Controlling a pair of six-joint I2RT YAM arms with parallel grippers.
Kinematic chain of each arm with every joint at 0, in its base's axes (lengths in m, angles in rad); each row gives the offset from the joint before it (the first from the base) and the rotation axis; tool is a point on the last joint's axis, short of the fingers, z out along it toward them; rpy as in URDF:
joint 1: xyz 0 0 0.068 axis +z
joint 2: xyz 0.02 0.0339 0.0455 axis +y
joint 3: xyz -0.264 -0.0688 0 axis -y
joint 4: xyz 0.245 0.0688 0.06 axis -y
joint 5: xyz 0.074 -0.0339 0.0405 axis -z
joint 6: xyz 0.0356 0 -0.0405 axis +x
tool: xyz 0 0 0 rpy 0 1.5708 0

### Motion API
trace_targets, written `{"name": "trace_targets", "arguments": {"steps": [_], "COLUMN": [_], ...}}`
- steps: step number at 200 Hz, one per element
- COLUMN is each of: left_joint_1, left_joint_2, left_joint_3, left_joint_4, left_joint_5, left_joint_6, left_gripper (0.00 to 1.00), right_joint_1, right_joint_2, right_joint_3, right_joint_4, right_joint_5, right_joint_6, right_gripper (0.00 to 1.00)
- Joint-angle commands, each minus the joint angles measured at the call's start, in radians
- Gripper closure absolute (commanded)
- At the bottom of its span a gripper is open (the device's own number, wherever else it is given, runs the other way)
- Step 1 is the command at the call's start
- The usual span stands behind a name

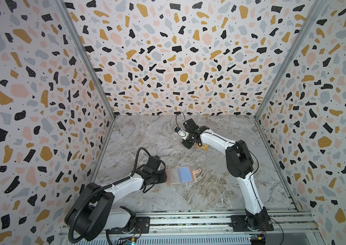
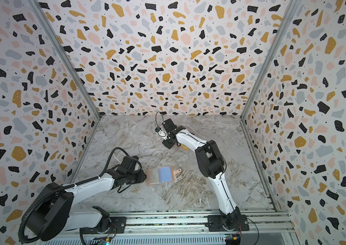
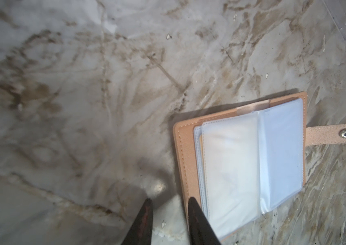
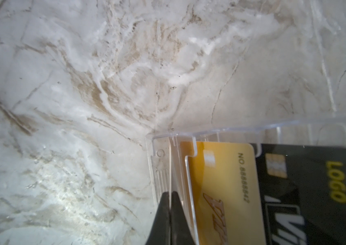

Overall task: Insert credit cards into a card holder
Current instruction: Pick up the credit card from the storage box, then insert the credit card into the card slot.

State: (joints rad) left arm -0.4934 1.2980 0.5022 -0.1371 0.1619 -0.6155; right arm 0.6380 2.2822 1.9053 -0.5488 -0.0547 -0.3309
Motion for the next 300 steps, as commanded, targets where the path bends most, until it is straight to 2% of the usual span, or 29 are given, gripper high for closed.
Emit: {"name": "trace_targets", "arguments": {"steps": [1,63,114,126,153,175,207,226,250,300], "left_joint_1": [0.005,0.005,0.006,0.006,0.006,0.004,-0.012,-0.039,-0.112,-0.139], "left_joint_2": [-0.06,-0.071,-0.174,-0.182,-0.18,-0.191,-0.214,-0.188,-0.151,-0.104], "left_joint_3": [0.008,0.043,0.064,0.065,0.081,0.102,0.067,0.047,0.04,0.021], "left_joint_4": [-0.003,-0.044,-0.015,-0.02,-0.058,-0.114,-0.066,-0.029,-0.016,0.059], "left_joint_5": [-0.037,-0.066,-0.126,-0.13,-0.094,-0.066,-0.049,-0.01,-0.032,-0.047], "left_joint_6": [-0.006,0.043,0.032,0.039,0.046,0.03,-0.01,-0.042,-0.059,-0.05], "left_gripper": [0.69,0.69,0.71,0.71,0.72,0.72,0.73,0.74,0.77,0.81], "right_joint_1": [0.006,0.007,-0.01,-0.026,-0.054,-0.055,-0.055,-0.038,-0.012,0.008], "right_joint_2": [-0.077,-0.211,-0.391,-0.427,-0.541,-0.644,-0.693,-0.728,-0.745,-0.676], "right_joint_3": [0.046,-0.034,-0.247,-0.313,-0.539,-0.751,-0.949,-1.073,-1.215,-1.324], "right_joint_4": [-0.013,0.029,0.168,0.211,0.406,0.588,0.754,0.916,1.108,1.305], "right_joint_5": [0.006,-0.04,-0.227,-0.308,-0.502,-0.567,-0.618,-0.652,-0.639,-0.711], "right_joint_6": [0.02,0.145,0.321,0.376,0.554,0.68,0.788,0.933,1.11,1.291], "right_gripper": [1.0,1.0,1.0,1.0,1.0,1.0,1.0,1.0,1.0,1.0]}}
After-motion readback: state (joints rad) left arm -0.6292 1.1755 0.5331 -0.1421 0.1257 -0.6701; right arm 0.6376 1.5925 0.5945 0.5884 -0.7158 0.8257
